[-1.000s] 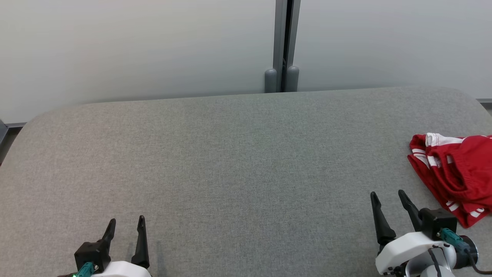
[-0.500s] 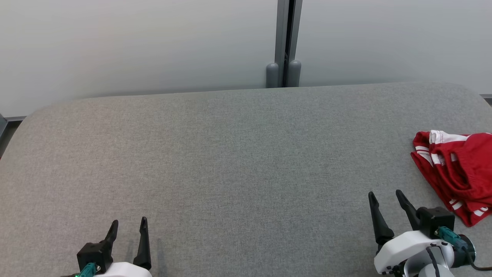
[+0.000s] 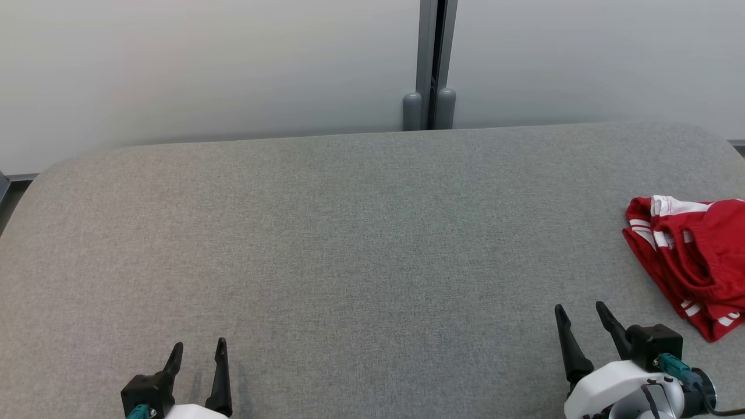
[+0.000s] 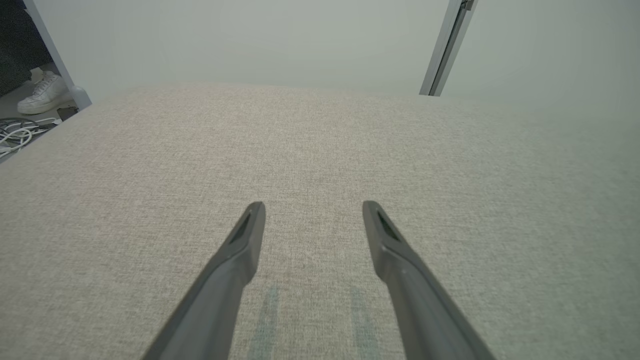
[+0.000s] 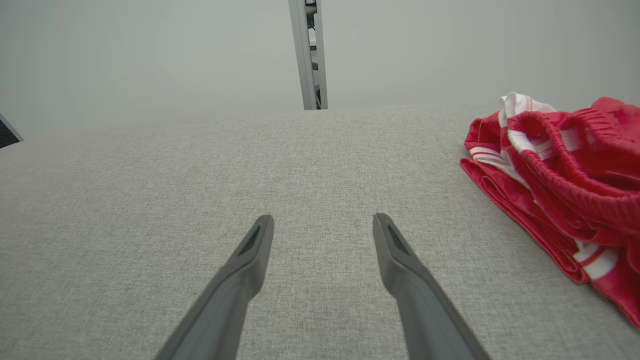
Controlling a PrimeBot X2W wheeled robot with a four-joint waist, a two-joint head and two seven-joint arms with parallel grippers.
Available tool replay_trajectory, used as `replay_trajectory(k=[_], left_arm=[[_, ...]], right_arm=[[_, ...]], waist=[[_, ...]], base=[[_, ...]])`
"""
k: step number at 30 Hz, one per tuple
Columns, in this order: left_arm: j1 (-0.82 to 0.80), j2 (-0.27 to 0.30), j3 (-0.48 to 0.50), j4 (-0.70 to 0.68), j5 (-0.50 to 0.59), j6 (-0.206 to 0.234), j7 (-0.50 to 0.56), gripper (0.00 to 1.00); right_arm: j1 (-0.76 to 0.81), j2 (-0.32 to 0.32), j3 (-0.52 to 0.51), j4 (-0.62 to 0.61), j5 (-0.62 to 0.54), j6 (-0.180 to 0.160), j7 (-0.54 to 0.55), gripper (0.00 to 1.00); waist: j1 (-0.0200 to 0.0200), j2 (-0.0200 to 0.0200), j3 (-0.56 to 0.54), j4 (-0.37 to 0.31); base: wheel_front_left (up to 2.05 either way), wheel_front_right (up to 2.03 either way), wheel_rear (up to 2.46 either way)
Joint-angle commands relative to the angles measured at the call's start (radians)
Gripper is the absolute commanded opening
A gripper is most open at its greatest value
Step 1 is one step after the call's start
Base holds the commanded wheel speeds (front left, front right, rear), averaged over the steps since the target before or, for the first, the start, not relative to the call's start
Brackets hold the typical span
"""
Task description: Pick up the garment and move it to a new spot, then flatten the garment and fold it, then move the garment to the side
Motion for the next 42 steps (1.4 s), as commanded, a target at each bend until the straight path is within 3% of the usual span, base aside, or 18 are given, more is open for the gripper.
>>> replay_trajectory(k=[1,4,5,9,27,42], left_arm=[[-0.015,0.005,0.001,-0.013,-0.001,0.000,-0.001,1.00],[-0.016,0.005,0.001,-0.013,-0.004,-0.001,-0.001,1.00],[0.000,0.000,0.000,0.000,-0.001,-0.001,0.000,0.00],[0.008,-0.006,0.005,0.028,-0.011,-0.001,0.008,0.00],[-0.014,-0.002,0.035,-0.042,-0.342,-0.035,0.095,0.00],[-0.028,0.000,0.055,-0.087,-0.554,-0.058,0.149,0.00]], right_arm=[[-0.023,-0.007,0.000,-0.016,-0.001,0.000,-0.002,1.00],[-0.024,-0.007,0.001,-0.018,-0.002,0.000,-0.003,1.00],[0.000,0.000,0.000,-0.001,0.000,0.000,0.000,0.00],[0.015,0.007,-0.006,0.022,0.012,0.000,0.008,0.00],[0.027,0.002,-0.042,-0.068,0.355,0.000,0.094,0.00],[0.036,-0.001,-0.065,-0.126,0.575,0.000,0.149,0.00]], waist=[[0.0000,0.0000,0.000,0.000],[0.0000,0.0000,0.000,0.000],[0.0000,0.0000,0.000,0.000],[0.0000,0.0000,0.000,0.000],[0.0000,0.0000,-0.003,0.001],[0.0000,0.0000,-0.005,0.002]], base=[[0.00,0.00,0.00],[0.00,0.00,0.00],[0.00,0.00,0.00],[0.00,0.00,0.00],[0.00,0.00,0.00],[0.00,0.00,0.00]])
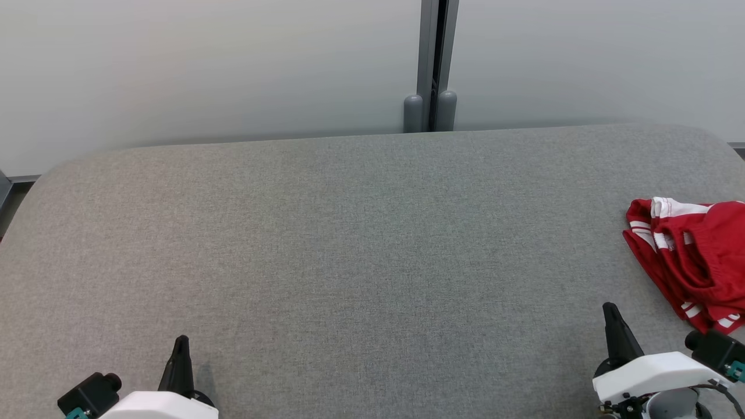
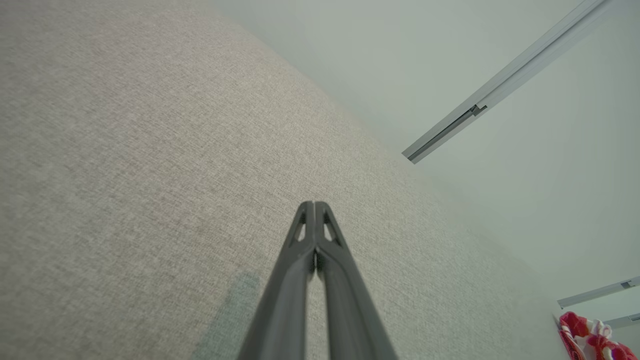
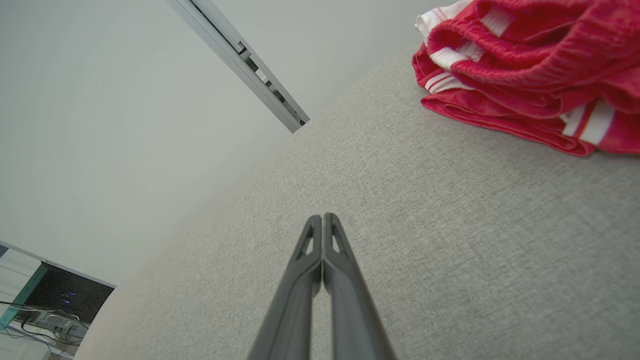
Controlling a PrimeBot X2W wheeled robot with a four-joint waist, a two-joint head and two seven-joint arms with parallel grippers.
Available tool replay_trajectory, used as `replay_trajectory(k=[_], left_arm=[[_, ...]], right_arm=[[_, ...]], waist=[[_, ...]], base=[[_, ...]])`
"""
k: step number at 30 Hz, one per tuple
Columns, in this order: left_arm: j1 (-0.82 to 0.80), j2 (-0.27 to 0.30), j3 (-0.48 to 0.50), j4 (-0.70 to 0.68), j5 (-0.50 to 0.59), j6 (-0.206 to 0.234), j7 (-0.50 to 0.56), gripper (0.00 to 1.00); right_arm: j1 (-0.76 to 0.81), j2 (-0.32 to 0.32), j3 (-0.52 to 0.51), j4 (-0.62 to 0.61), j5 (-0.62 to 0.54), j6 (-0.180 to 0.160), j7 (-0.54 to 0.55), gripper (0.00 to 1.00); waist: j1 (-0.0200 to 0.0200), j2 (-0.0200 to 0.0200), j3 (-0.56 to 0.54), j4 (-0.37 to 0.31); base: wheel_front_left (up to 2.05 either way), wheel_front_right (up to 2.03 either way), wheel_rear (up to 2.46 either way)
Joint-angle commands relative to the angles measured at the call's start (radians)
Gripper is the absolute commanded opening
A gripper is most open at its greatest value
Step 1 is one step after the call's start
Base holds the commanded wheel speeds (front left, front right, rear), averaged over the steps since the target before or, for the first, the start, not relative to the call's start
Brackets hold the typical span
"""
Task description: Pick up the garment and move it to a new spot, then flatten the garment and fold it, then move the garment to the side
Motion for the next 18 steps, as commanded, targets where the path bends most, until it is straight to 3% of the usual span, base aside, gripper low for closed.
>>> replay_trajectory(k=[1,18], left_arm=[[-0.032,0.007,0.008,-0.020,-0.029,-0.010,0.005,0.00],[-0.047,0.010,0.030,-0.067,-0.257,-0.033,0.065,0.00]], right_arm=[[-0.006,-0.009,-0.004,-0.024,0.032,0.000,0.006,0.00],[0.002,-0.012,-0.031,-0.085,0.268,0.000,0.066,0.00]], waist=[[0.0000,0.0000,0.000,0.000],[0.0000,0.0000,-0.003,0.001]], base=[[0.00,0.00,0.00],[0.00,0.00,0.00]])
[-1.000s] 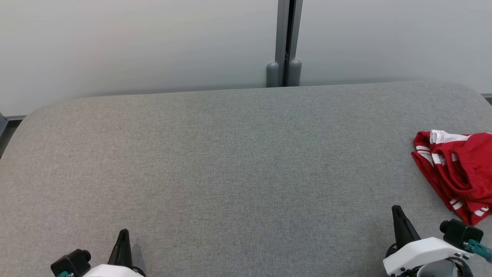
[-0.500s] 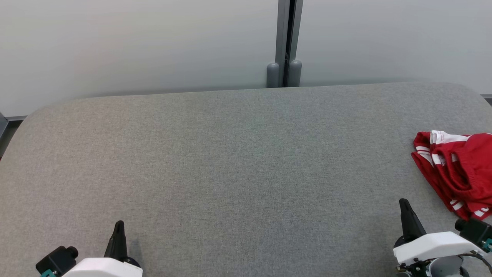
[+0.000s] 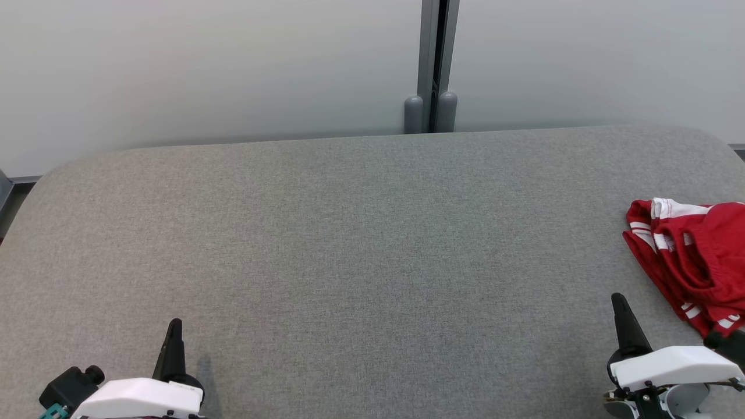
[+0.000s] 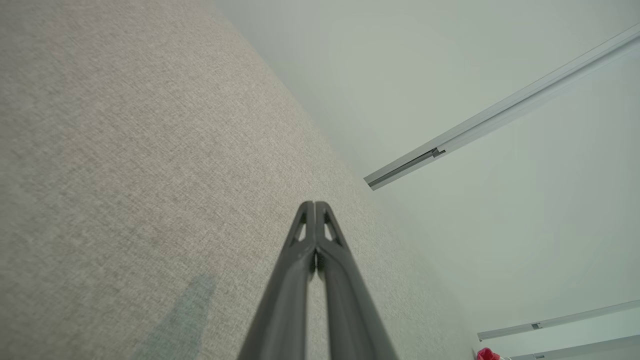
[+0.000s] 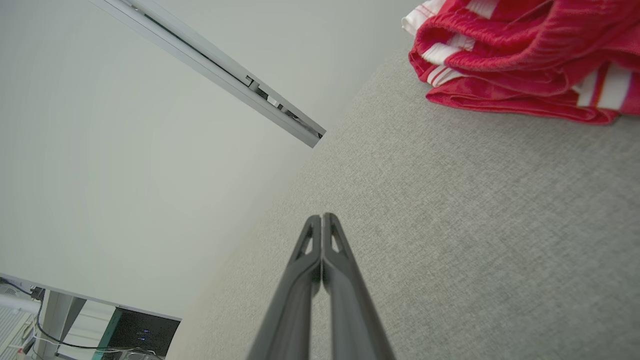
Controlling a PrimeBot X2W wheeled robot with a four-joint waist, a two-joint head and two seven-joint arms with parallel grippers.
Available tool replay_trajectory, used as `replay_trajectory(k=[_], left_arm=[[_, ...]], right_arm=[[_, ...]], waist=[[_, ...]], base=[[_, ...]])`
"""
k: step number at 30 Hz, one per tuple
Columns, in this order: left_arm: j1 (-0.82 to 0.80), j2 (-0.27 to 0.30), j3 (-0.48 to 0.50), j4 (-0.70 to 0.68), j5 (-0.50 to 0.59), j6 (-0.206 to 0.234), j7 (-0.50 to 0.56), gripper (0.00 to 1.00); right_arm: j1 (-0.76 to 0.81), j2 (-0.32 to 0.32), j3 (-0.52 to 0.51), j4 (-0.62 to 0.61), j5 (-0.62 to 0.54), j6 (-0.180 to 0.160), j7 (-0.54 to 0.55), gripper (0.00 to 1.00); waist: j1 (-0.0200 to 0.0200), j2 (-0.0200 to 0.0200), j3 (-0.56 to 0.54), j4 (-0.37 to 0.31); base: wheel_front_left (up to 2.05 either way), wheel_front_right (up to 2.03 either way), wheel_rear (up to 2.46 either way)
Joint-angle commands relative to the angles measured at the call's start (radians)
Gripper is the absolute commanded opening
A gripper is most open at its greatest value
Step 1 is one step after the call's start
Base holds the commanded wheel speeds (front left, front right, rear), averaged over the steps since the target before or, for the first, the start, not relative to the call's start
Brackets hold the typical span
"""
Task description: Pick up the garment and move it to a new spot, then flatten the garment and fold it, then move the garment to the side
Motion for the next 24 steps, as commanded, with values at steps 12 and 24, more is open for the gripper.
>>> replay_trajectory(k=[12,24], left_arm=[[-0.038,0.008,0.019,-0.043,-0.146,-0.021,0.038,0.00],[-0.044,0.009,0.030,-0.065,-0.255,-0.032,0.067,0.00]], right_arm=[[0.002,-0.011,-0.020,-0.053,0.154,0.000,0.040,0.00],[0.006,-0.012,-0.034,-0.082,0.266,0.000,0.069,0.00]], waist=[[0.0000,0.0000,-0.002,0.001],[0.0000,0.0000,-0.004,0.002]], base=[[0.00,0.00,0.00],[0.00,0.00,0.00]])
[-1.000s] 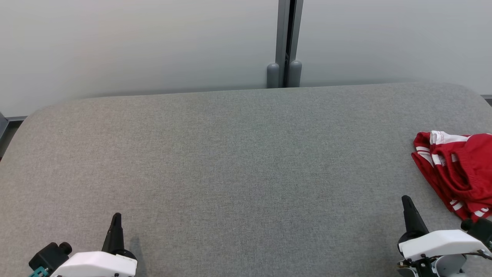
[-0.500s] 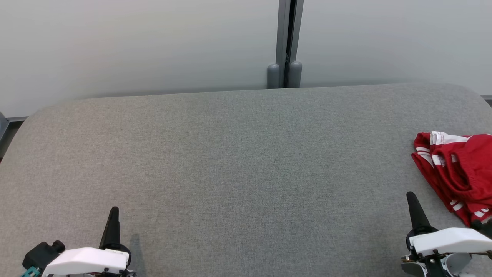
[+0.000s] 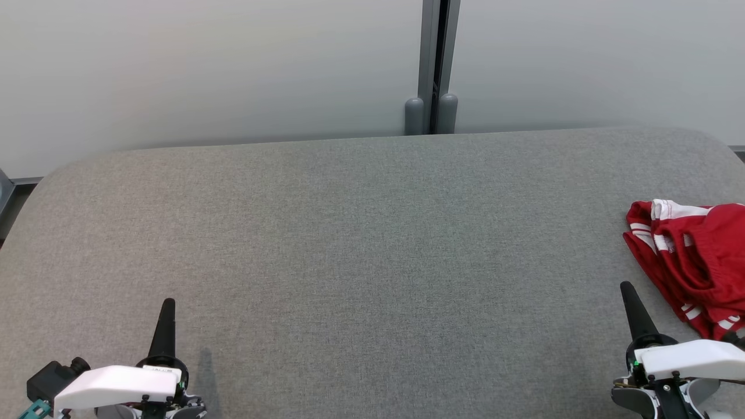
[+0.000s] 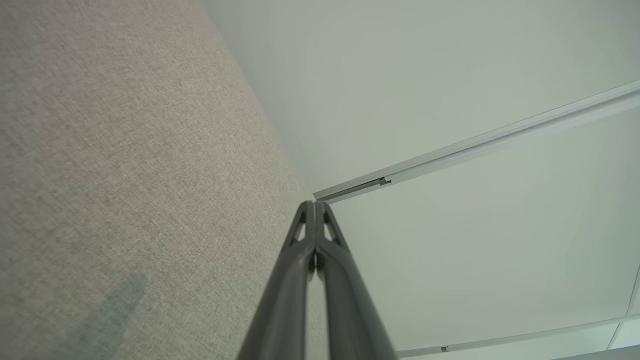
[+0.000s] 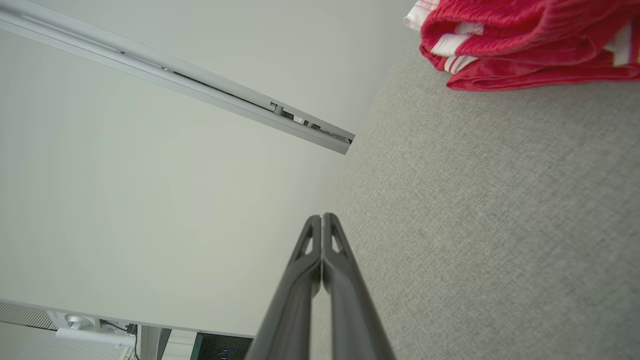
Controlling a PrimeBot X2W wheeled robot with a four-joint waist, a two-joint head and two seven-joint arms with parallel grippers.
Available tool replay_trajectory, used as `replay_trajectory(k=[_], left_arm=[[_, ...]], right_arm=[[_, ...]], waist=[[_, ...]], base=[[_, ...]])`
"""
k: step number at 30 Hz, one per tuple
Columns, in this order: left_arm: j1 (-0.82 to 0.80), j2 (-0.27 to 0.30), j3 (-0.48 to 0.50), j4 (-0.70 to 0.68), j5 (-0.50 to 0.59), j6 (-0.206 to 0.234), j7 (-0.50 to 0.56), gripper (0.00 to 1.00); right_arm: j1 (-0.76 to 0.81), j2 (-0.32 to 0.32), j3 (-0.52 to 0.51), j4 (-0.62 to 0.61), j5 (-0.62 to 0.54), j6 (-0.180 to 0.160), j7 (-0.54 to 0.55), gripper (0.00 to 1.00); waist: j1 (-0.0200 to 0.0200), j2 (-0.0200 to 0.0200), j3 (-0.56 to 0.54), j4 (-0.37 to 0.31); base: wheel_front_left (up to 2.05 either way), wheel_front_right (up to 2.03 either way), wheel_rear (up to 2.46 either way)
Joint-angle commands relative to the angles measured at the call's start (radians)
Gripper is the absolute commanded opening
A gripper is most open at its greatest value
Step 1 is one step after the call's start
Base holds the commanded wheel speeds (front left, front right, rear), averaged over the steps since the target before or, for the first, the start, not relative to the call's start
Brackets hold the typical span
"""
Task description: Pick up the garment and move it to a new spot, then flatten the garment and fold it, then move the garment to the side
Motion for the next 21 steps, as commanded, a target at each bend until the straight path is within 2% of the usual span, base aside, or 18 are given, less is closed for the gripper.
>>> replay_trajectory(k=[1,21], left_arm=[[-0.025,0.007,0.006,-0.016,-0.026,-0.008,0.007,0.00],[-0.034,0.008,0.023,-0.050,-0.199,-0.027,0.052,0.00]], right_arm=[[0.001,-0.009,-0.008,-0.019,0.028,0.000,0.009,0.00],[0.007,-0.012,-0.027,-0.063,0.205,0.000,0.054,0.00]], waist=[[0.0000,-0.0001,0.000,0.000],[0.0000,-0.0001,-0.004,0.001]], base=[[0.00,0.00,0.00],[0.00,0.00,0.00]])
